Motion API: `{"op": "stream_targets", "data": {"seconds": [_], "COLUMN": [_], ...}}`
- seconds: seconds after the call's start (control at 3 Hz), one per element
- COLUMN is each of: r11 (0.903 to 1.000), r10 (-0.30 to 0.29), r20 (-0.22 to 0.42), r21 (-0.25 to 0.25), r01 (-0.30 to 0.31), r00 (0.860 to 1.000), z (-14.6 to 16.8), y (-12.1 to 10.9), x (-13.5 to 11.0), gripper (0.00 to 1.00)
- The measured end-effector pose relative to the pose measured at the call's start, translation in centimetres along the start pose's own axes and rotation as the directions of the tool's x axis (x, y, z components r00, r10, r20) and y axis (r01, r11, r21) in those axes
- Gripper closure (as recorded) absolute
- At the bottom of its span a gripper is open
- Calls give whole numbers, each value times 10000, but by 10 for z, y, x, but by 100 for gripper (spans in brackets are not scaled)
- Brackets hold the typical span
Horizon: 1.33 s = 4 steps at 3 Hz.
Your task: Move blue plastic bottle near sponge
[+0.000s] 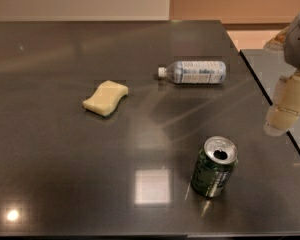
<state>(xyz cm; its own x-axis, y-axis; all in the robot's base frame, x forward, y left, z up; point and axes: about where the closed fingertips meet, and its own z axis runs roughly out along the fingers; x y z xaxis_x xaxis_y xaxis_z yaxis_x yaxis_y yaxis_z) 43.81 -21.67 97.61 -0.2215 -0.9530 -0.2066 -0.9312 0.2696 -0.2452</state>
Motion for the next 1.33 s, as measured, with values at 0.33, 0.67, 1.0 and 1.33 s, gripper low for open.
{"op": "stream_targets", "data": {"seconds": [0.33, 0.67, 1.0, 1.33], "r11": [10000, 9993, 9959, 9915], "r10": [0, -255, -611, -895], "r20": [1, 76, 362, 701], "r21": [2, -259, -642, -879], "r01": [0, 257, 633, 956], "r00": [10000, 9996, 9975, 9935], "z": [0, 13, 33, 54], "y": [0, -9, -28, -53], "x": [0, -10, -25, -42], "gripper": [0, 0, 0, 0]}}
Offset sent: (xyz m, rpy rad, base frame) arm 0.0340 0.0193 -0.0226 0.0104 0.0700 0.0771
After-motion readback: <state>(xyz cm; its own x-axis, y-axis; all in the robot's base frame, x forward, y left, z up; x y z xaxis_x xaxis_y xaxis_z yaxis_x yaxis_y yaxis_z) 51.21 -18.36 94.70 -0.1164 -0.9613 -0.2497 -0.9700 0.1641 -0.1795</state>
